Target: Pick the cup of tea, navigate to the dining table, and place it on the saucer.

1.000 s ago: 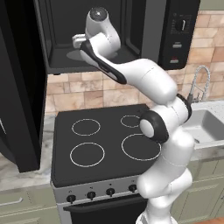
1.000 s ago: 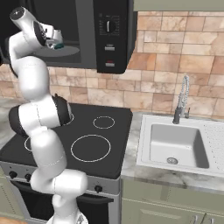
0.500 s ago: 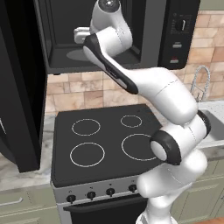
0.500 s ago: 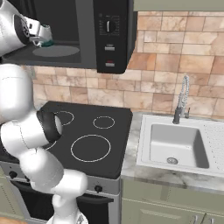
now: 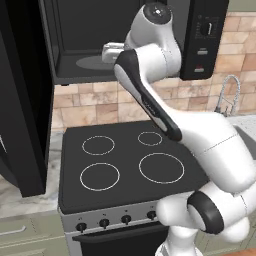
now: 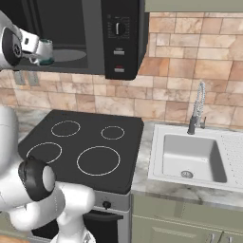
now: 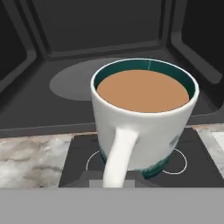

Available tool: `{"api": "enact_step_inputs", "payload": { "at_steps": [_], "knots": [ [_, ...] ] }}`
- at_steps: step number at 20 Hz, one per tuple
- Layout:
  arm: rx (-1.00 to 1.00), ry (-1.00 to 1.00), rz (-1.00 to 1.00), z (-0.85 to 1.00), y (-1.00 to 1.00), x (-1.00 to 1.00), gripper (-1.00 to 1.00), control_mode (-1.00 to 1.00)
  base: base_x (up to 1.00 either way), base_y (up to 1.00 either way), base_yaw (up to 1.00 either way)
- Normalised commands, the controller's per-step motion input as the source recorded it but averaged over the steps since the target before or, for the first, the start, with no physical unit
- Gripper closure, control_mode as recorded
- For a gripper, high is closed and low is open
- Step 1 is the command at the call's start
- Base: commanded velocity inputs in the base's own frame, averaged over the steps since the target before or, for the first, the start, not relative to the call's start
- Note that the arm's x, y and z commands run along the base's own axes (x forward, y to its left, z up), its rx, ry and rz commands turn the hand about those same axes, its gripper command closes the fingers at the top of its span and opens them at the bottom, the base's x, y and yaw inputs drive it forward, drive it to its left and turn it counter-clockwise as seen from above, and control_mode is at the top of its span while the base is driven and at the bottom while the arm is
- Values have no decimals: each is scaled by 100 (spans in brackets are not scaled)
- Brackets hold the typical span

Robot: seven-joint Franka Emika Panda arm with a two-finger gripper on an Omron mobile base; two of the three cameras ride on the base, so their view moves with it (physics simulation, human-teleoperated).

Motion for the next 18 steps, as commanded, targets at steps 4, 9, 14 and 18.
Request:
{"api": "enact_step_inputs", "payload": {
  "at_steps": [4,9,14,18],
  "knots": [
    [4,0,9,-41,-49,-100,100,-100,0,0,0],
    [0,3,15,-51,-45,-95,100,-100,0,0,0],
    [0,5,14,-31,-22,-64,100,-100,0,0,0],
    [0,10,6,0,0,-30,100,-100,0,0,0]
  ]
}}
